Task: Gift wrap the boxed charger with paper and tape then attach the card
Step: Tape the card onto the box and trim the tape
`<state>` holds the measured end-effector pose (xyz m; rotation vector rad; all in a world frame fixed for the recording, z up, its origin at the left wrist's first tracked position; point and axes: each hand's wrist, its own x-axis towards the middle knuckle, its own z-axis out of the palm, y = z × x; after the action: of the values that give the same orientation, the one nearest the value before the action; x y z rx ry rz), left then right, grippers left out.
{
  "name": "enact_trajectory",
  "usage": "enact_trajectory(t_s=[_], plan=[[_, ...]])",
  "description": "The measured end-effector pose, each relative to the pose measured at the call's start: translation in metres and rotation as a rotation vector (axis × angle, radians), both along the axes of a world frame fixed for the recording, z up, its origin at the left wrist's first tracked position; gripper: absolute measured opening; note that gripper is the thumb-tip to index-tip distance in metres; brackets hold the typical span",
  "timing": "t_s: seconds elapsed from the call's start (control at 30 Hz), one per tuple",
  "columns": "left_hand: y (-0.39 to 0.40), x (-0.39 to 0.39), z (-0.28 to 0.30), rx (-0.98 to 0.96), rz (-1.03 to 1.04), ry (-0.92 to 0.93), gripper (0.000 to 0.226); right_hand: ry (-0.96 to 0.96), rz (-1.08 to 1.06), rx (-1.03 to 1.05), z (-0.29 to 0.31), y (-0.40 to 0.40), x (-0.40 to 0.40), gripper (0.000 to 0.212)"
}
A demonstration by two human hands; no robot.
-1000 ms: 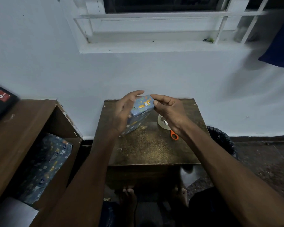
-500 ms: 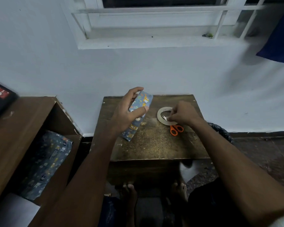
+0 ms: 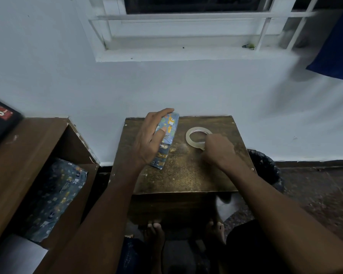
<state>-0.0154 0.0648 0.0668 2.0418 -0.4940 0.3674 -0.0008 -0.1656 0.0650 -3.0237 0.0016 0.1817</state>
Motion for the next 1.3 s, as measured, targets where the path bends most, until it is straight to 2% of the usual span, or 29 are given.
enact_trajectory(t_s=[0.17,0.3,0.5,0.6,0.67,0.77,0.9,1.07,1.17,1.23,1.3], plan=[[0.002,-0.005,-0.002,0.006,0.026,0.014,0.056,-0.004,0.058,-0.098,-0.009,0.013,-0.007,0.027],[0.006,-0.01,0.0,0.035,0.037,0.036,0.055,0.026,0.128,-0.101,-0.011,0.017,-0.013,0.027],[0.016,-0.013,0.007,0.167,0.049,0.005,0.099,0.066,0.265,0.023,-0.003,0.025,-0.018,0.014],[0.018,-0.014,0.009,0.216,0.089,-0.082,0.108,0.016,0.284,0.122,-0.003,0.03,-0.016,0.021],[0.019,-0.013,0.011,0.234,0.099,-0.142,0.109,-0.008,0.293,0.143,-0.005,0.034,-0.017,0.025],[0.021,-0.012,0.012,0.26,0.116,-0.215,0.108,-0.064,0.277,0.043,-0.007,0.041,-0.021,0.021],[0.02,-0.012,0.011,0.25,0.117,-0.231,0.101,-0.11,0.273,-0.151,-0.004,0.05,-0.03,0.023],[0.022,-0.013,0.012,0.254,0.136,-0.222,0.094,-0.099,0.294,-0.214,-0.005,0.049,-0.032,0.028],[0.022,-0.013,0.012,0.278,0.144,-0.223,0.095,-0.107,0.235,-0.056,-0.008,0.041,-0.023,0.023],[0.023,-0.013,0.013,0.279,0.147,-0.223,0.094,-0.129,0.149,0.202,-0.007,0.031,-0.008,0.009],[0.022,-0.013,0.014,0.274,0.147,-0.224,0.093,-0.15,0.089,0.471,0.002,0.022,0.003,0.003]])
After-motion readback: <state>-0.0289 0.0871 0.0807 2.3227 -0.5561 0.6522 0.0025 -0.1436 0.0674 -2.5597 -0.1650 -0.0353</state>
